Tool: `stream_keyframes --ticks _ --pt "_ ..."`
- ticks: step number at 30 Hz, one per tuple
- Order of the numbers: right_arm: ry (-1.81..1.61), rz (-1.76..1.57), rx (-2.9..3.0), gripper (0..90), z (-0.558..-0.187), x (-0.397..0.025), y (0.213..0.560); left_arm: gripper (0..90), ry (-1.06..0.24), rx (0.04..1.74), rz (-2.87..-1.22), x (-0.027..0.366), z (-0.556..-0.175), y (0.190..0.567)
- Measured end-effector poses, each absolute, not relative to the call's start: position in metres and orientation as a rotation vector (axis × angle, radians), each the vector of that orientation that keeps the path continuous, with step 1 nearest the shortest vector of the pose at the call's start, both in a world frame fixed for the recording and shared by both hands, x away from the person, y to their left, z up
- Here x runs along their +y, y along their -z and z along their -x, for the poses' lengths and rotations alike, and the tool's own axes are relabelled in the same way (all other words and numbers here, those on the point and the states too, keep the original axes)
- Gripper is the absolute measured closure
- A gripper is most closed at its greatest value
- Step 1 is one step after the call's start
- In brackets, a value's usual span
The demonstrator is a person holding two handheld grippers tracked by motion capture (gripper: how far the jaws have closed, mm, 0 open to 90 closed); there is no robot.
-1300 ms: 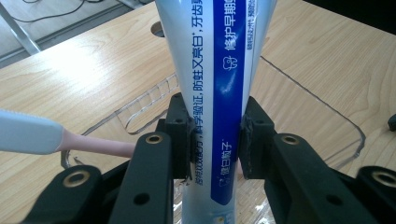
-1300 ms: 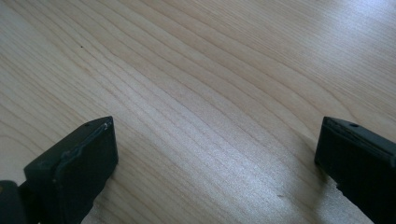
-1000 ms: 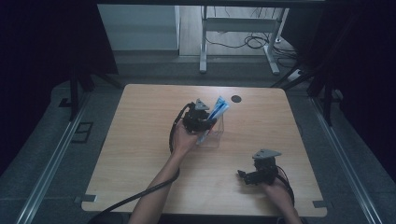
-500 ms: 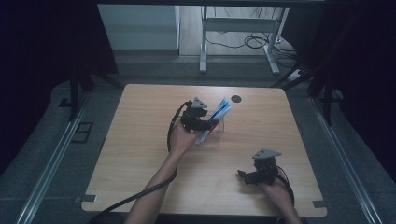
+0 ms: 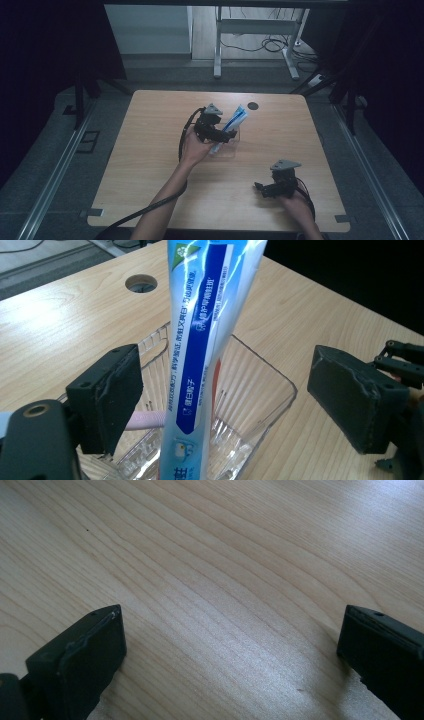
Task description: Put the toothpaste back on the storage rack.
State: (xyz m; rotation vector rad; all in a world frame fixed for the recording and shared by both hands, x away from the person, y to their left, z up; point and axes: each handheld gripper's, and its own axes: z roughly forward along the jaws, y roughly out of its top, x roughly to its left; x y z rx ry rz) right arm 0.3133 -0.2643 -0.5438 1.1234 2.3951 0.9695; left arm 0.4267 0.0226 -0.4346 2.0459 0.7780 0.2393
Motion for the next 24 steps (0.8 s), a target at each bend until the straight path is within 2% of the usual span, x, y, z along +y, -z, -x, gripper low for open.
stream_keyframes --ticks 24 --pt "-0.970 -1.126 2.394 0.0 -0.313 -0.264 0.544 2.4 -0.325 0.744 -2.075 0.034 -0.410 0.425"
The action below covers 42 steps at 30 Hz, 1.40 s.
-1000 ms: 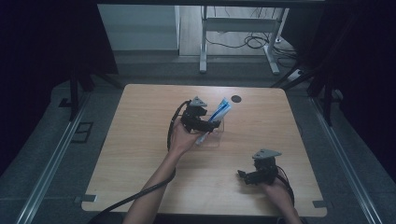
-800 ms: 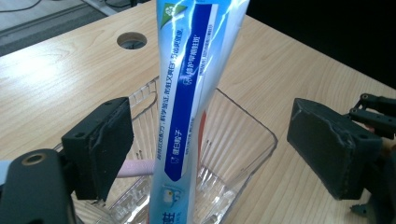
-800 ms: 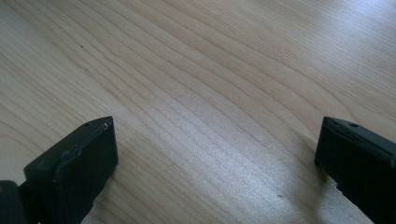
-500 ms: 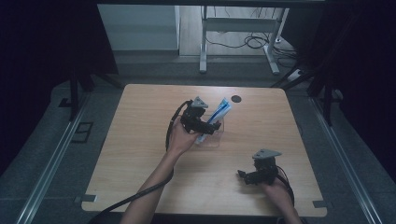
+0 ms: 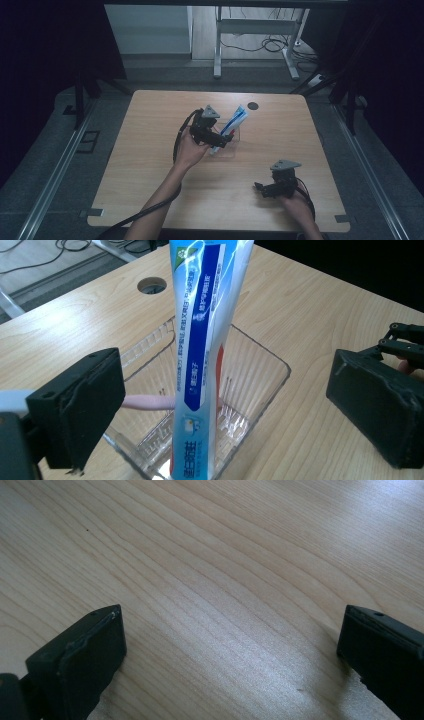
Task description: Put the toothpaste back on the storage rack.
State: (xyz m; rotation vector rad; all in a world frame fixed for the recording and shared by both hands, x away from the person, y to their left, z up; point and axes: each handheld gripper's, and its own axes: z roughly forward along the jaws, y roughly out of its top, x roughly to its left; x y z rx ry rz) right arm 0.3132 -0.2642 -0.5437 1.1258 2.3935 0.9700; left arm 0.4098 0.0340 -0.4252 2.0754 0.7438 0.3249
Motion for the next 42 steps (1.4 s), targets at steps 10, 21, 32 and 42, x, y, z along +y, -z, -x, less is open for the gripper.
stream_keyframes --ticks 10,21,32,42 --pt "-0.969 -1.125 2.395 0.0 -0.313 -0.264 0.544 2.2 -0.344 0.752 -2.074 0.047 -0.402 0.423" --pt "-0.969 -1.124 2.395 0.0 -0.313 -0.264 0.544 2.3 -0.362 0.761 -2.068 0.060 -0.393 0.420" --pt "-0.969 -1.123 2.395 0.0 -0.313 -0.264 0.544 2.3 -0.372 0.780 -2.068 0.076 -0.387 0.422" --pt "-0.970 -1.123 2.395 0.0 -0.313 -0.264 0.544 2.4 -0.378 0.798 -2.064 0.091 -0.379 0.425"
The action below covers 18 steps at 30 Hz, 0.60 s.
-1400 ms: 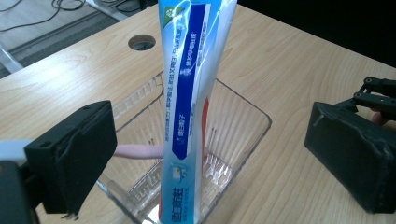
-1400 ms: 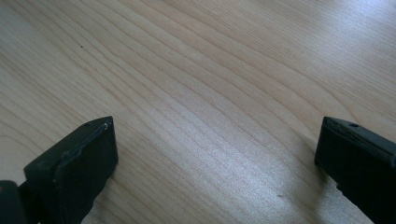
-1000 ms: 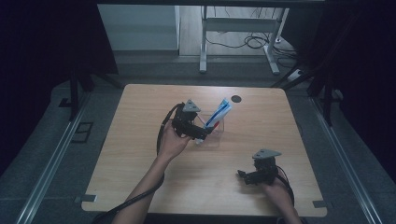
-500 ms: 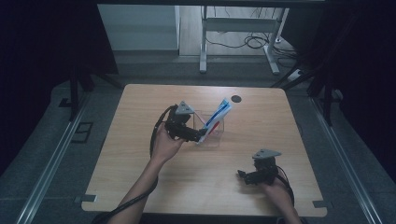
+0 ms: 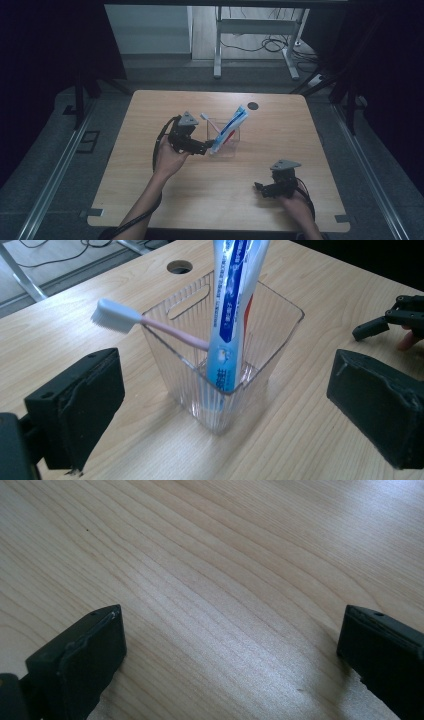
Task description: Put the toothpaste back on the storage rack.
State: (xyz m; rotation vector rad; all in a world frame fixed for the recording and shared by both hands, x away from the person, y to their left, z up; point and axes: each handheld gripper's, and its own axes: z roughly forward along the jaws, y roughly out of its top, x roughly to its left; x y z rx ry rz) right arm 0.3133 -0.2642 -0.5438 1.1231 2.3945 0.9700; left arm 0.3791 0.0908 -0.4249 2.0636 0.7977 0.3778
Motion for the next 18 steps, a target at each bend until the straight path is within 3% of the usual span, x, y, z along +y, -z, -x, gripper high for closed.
stream_keyframes --ticks 18 --pt "-0.970 -1.124 2.394 0.0 -0.313 -0.264 0.544 2.6 -0.373 0.864 -2.023 0.124 -0.364 0.437"
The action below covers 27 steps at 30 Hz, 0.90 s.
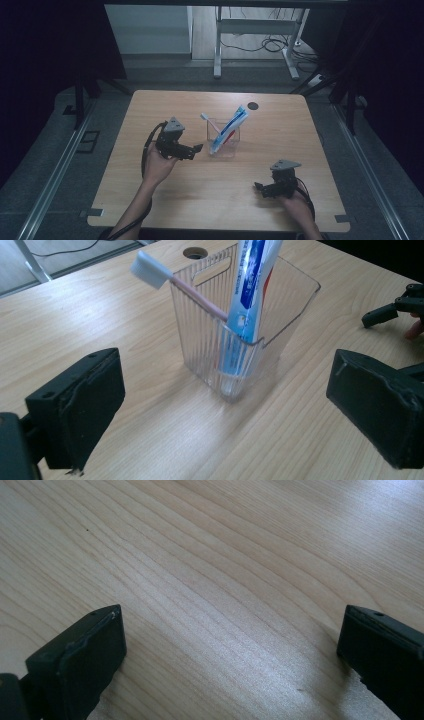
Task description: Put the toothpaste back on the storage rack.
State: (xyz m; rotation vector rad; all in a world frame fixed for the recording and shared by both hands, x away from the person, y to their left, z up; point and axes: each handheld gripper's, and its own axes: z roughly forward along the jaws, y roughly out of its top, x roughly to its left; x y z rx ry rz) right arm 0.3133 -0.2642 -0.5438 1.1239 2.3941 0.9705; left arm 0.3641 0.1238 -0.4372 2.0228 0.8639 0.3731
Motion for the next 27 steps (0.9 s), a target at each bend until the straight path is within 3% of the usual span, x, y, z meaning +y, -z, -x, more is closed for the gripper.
stream_keyframes --ticks 27 --pt "-0.973 -1.131 2.392 0.0 -0.313 -0.264 0.544 2.8 -0.390 0.980 -1.994 0.176 -0.329 0.477"
